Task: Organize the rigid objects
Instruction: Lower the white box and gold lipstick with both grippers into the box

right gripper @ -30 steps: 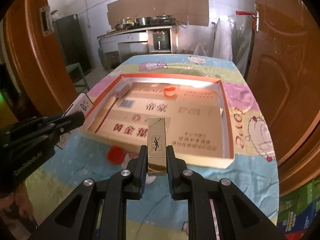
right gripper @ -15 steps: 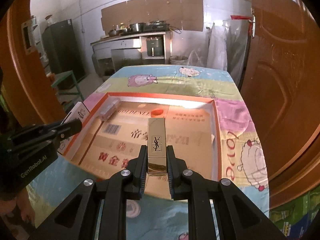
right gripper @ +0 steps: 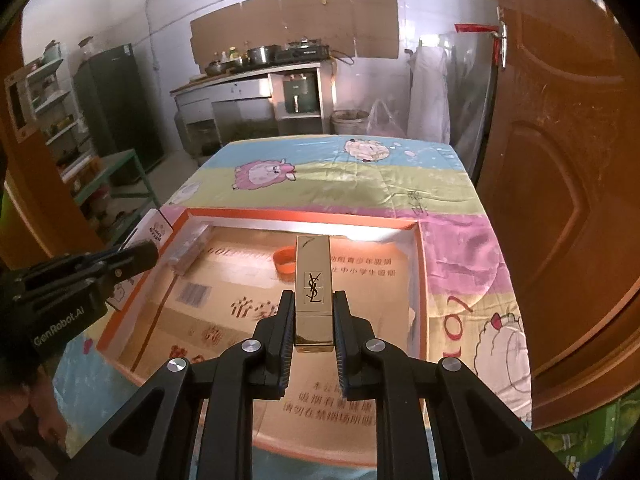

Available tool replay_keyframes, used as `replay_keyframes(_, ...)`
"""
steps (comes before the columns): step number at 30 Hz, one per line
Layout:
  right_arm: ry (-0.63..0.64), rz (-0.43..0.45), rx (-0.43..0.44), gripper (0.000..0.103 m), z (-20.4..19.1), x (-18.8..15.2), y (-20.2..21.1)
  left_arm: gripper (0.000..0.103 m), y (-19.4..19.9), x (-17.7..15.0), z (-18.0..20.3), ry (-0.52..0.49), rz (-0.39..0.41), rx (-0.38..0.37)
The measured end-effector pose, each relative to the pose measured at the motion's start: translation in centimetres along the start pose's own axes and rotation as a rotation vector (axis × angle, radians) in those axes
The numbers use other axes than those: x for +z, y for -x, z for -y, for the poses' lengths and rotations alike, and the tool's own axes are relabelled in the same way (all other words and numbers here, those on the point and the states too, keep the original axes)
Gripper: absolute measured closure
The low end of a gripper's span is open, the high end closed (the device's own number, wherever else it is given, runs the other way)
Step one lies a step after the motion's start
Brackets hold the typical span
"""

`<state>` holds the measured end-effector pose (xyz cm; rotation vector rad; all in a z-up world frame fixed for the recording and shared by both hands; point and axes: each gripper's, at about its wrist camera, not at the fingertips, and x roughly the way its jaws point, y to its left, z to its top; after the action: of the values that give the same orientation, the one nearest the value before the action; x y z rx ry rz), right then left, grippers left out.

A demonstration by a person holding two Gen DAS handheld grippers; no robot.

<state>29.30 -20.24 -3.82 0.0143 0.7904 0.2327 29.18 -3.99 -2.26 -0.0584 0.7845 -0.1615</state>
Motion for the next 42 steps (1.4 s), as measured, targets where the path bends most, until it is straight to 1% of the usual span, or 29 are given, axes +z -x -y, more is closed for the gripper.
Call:
replay_keyframes(9, -0.012, -0.022, -0.003, 0.085, 1.0, 1.9, -2.6, 0.091, -2.9, 1.6, -0.3, 0.023, -0.042, -0.015)
replay_keyframes(20, -0.021, -0.041, -0.011, 0.085, 1.7, 3.5, -5.1, 0.091, -4.9, 2.9, -0.5, 0.04, -0.061, -0.024)
replay_keyframes(27, -0.031, -0.056, -0.008, 0.085, 1.9, 4.0, -6.4, 0.091, -6.4, 2.9, -0.5, 0.05, -0.093, -0.035)
replay_keyframes(42, -0.041, -0.095, -0.007, 0.085, 2.3, 3.7, -8.7, 0.091, -9.1, 2.2, 0.1, 0.04, -0.15, -0.025)
